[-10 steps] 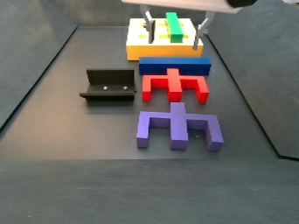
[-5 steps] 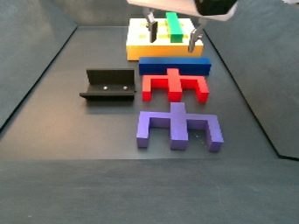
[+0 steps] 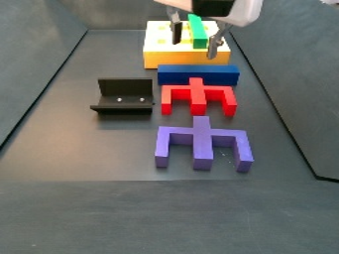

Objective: Pick up the blue object. Move up. Move to above the board. Insert the blue object.
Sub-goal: Pick up the blue object.

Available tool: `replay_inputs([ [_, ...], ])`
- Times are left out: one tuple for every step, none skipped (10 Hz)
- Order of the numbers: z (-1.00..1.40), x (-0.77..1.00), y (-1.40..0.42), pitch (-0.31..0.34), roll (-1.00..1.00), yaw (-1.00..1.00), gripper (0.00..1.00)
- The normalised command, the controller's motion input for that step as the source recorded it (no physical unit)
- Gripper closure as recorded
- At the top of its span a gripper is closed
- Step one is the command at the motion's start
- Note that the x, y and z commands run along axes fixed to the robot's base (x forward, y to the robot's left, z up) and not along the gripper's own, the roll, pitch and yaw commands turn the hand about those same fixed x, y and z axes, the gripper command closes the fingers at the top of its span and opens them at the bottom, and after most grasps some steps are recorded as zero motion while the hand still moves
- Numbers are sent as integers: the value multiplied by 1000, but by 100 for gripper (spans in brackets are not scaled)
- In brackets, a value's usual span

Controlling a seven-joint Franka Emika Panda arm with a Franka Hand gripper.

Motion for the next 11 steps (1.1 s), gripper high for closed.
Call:
replay_inputs([
  [-360, 0, -283, -319, -113, -703, 0],
  [-306, 0, -320, -269, -73, -751, 0],
  [-226, 0, -303, -233, -84, -791, 0],
  [-197, 0, -303, -213, -81, -806, 0],
  [-174, 0, -263, -189, -74, -860, 0],
  [-177, 0, -263, -190, -74, -857, 0],
  [-234, 0, -277, -196, -47, -851, 0],
  [-311, 0, -240, -201, -21, -866, 0],
  [-314, 0, -206, -191, -19, -894, 0],
  [-263, 0, -169, -154, -26, -943, 0],
  [-251, 0, -120, -84, -6, -1000, 0],
])
